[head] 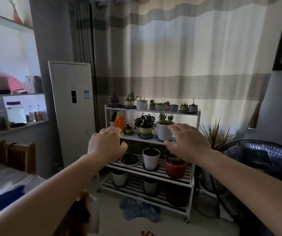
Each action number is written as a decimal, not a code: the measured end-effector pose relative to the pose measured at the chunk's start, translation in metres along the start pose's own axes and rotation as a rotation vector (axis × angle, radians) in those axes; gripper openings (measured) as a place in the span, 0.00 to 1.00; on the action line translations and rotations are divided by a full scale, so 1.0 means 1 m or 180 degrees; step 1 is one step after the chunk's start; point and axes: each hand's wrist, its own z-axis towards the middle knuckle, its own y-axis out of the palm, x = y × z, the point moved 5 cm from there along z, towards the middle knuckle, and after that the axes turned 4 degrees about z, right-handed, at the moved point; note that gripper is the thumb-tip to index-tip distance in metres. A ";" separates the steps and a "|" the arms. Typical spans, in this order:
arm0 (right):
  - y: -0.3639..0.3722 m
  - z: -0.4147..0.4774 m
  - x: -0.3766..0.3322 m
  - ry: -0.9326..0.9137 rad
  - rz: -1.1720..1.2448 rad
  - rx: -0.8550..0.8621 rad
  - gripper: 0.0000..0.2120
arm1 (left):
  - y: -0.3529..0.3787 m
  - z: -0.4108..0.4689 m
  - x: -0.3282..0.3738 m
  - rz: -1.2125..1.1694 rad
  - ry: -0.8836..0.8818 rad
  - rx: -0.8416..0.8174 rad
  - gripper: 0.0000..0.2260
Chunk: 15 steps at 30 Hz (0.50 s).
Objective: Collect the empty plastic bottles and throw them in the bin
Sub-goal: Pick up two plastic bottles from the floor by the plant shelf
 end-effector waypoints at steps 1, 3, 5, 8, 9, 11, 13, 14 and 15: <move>0.013 0.011 0.009 -0.0007 0.0001 -0.0024 0.27 | 0.012 0.013 0.003 -0.0009 -0.0001 -0.0012 0.21; 0.040 0.033 0.029 -0.0013 0.0021 -0.0066 0.27 | 0.038 0.039 0.010 -0.0004 0.0000 -0.0053 0.21; 0.069 0.055 0.050 -0.0010 0.0064 -0.0118 0.28 | 0.064 0.066 0.016 0.0016 0.0004 -0.0117 0.21; 0.111 0.086 0.079 -0.0029 0.0090 -0.0234 0.28 | 0.102 0.105 0.020 0.0037 -0.0098 -0.0234 0.22; 0.125 0.096 0.089 -0.0027 0.0114 -0.0288 0.28 | 0.116 0.117 0.020 0.0038 -0.0151 -0.0272 0.22; 0.155 0.114 0.106 -0.0056 0.0142 -0.0418 0.28 | 0.145 0.135 0.019 0.0026 -0.0247 -0.0367 0.23; 0.189 0.129 0.121 -0.0074 0.0145 -0.0582 0.28 | 0.179 0.148 0.016 -0.0028 -0.0353 -0.0532 0.22; 0.206 0.135 0.128 -0.0061 0.0167 -0.0661 0.28 | 0.197 0.152 0.014 -0.0041 -0.0403 -0.0642 0.22; 0.224 0.140 0.134 -0.0044 0.0203 -0.0736 0.29 | 0.215 0.156 0.012 -0.0032 -0.0450 -0.0756 0.22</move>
